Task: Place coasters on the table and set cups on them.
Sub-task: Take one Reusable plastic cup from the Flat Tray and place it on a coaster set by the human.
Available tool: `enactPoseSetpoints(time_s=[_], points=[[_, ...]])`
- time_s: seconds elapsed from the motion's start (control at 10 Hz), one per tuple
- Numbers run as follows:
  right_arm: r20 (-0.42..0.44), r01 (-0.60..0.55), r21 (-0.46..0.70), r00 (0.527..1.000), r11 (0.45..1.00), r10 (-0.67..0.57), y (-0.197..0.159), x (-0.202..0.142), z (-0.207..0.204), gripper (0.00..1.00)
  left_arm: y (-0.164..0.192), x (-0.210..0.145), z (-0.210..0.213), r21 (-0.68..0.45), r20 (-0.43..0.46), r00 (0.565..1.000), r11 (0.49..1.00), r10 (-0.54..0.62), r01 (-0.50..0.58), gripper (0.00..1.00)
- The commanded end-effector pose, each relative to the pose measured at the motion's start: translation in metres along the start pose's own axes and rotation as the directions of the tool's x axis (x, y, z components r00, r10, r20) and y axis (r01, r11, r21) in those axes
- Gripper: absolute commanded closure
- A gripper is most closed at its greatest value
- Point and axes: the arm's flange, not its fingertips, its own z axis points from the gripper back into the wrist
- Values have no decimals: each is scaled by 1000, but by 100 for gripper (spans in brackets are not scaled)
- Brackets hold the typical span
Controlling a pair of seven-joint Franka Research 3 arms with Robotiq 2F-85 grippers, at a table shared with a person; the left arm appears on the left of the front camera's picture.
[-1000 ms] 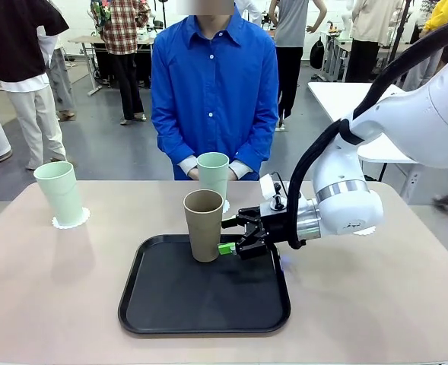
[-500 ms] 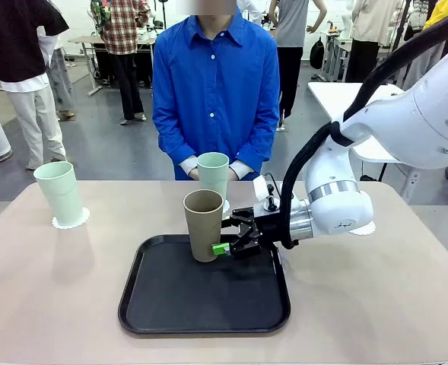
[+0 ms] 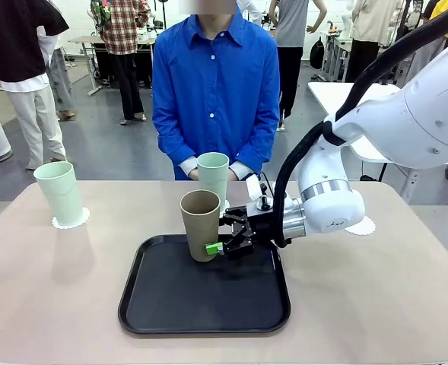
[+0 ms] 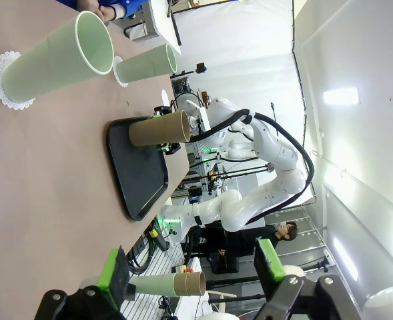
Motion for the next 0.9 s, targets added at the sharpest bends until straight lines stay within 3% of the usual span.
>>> enactPoseSetpoints(time_s=[0.0, 0.8], points=[[21, -38, -14, 999, 999, 39, -3, -5, -15, 0, -2, 1, 1, -1, 13, 1000, 1000, -3, 3, 0], [71, -34, 19, 997, 999, 33, -12, 0, -39, 0, -2, 1, 1, -1, 13, 1000, 1000, -3, 3, 0]])
